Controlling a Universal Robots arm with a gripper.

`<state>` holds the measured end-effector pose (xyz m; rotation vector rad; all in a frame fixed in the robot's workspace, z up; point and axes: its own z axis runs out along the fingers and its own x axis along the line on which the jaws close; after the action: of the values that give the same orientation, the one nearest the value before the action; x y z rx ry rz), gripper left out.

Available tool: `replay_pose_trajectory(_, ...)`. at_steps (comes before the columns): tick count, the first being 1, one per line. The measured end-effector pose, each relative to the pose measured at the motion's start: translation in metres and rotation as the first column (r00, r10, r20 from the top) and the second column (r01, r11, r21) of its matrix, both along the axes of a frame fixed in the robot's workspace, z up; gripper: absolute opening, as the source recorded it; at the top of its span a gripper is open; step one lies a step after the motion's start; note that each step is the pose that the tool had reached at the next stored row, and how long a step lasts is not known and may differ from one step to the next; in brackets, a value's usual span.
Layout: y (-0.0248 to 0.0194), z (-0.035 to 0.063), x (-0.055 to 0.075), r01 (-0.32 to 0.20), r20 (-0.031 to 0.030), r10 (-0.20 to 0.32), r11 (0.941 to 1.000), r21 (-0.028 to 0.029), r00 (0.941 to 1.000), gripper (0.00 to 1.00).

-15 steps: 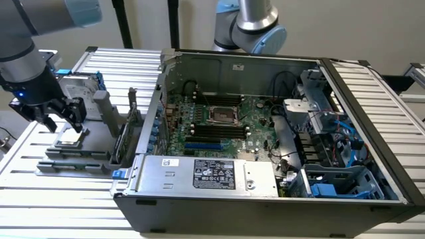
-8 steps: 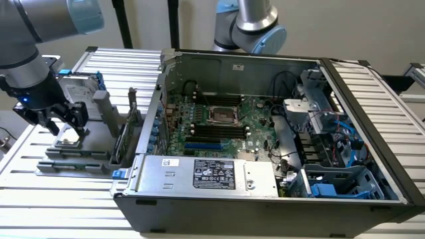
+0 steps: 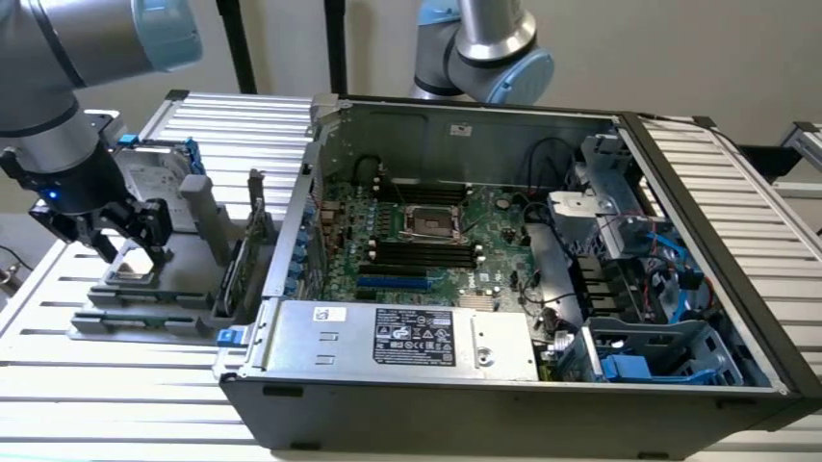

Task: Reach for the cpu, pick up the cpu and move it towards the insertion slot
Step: 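Pick up the cpu and move it towards the insertion slot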

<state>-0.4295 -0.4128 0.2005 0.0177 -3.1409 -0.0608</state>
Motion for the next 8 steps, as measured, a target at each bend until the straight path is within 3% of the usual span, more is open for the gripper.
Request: replay_pose_trajectory(8,0.0014,-0.0058,-0.0016,0.007,-0.0011,-0.007,1.0000,0.0000,1.0000,0.65)
